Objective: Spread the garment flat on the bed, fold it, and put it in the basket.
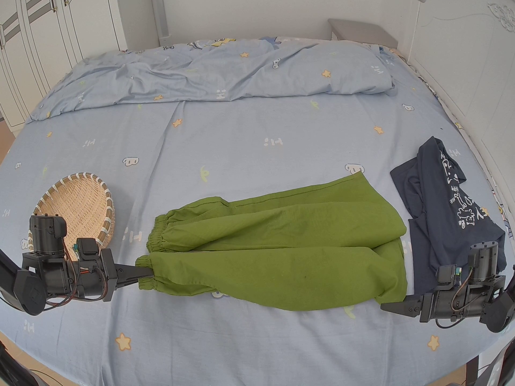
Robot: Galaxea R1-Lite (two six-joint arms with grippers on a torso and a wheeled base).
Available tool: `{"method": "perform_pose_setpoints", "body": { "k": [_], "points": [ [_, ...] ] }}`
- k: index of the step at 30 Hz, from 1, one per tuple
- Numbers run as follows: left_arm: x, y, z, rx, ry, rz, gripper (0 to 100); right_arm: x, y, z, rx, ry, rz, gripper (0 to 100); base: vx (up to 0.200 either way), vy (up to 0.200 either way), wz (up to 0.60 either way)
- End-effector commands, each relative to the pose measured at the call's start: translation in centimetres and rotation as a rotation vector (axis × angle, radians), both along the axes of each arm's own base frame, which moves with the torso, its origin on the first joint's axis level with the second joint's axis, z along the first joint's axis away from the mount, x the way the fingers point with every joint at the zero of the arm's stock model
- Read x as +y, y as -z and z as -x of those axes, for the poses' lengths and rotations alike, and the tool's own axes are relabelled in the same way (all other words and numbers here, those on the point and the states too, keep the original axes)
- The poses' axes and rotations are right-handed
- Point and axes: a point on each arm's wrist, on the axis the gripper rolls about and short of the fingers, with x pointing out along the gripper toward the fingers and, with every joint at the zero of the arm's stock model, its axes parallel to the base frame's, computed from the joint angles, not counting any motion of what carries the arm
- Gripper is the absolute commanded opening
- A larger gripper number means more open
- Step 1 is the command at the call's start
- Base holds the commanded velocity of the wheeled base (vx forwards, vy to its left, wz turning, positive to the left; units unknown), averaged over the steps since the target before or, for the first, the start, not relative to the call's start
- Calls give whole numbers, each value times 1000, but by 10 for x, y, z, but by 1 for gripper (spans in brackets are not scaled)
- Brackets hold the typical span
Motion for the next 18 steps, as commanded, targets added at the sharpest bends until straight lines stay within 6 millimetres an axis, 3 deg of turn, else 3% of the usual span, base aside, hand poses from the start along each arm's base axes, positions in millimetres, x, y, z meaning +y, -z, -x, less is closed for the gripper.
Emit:
{"method": "perform_pose_setpoints", "body": {
  "k": [1, 10, 11, 18],
  "points": [
    [0, -1, 0, -3, -1, 0, 0, 3, 4, -9, 4, -5, -8, 100, 0, 0, 0],
    [0, -1, 0, -4, -1, 0, 0, 15, 12, -19, -9, 3, -29, 100, 0, 0, 0],
    [0, -1, 0, -4, 1, 0, 0, 15, 14, -19, -11, 12, -26, 0, 0, 0, 0],
    [0, 0, -1, -1, -1, 0, 0, 13, 18, -16, -4, 26, -26, 0, 0, 0, 0]
  ]
}}
